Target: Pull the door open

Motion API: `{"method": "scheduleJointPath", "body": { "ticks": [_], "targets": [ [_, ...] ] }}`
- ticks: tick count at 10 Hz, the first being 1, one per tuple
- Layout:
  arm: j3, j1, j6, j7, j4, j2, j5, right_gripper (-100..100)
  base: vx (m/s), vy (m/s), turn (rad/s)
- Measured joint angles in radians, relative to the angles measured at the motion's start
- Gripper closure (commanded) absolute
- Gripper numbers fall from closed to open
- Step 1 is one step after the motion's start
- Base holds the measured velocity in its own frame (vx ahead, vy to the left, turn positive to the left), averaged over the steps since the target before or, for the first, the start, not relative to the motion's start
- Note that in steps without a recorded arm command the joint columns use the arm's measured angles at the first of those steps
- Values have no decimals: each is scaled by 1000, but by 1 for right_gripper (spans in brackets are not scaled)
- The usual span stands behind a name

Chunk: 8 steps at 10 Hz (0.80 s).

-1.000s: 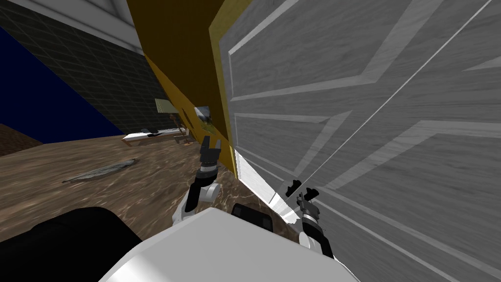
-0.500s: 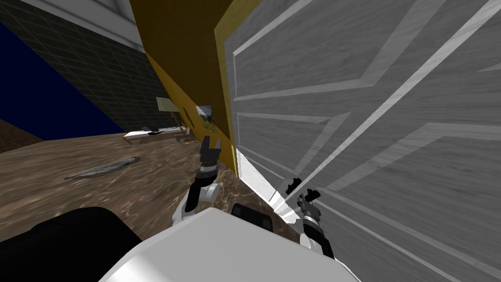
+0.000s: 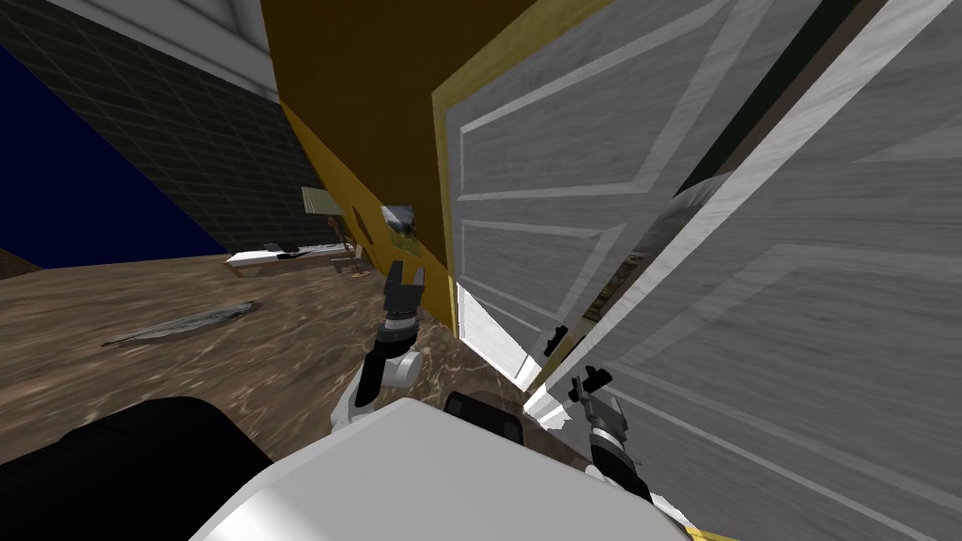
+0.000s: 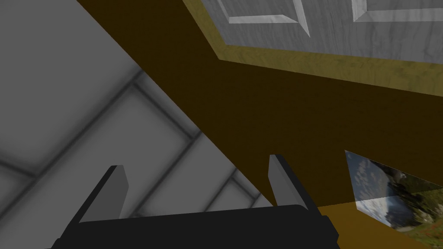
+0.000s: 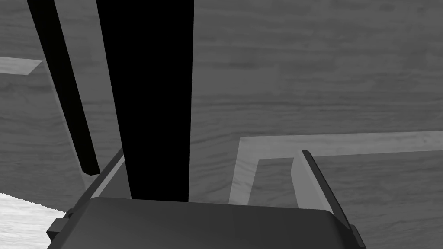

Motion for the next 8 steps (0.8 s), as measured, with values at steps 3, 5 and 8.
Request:
{"method": "scheduleJointPath", "body": {
  "ticks": [3,5,8],
  "targets": [
    [1,6,-24,-33,35,-8,8,100,-91,38,-26],
    [-13,23,-14,-6,16,-4,2,100,-56,16,-26],
    [-7,34,-21,-19,22,-5,5,100,-4,-4,0]
  ]
}}
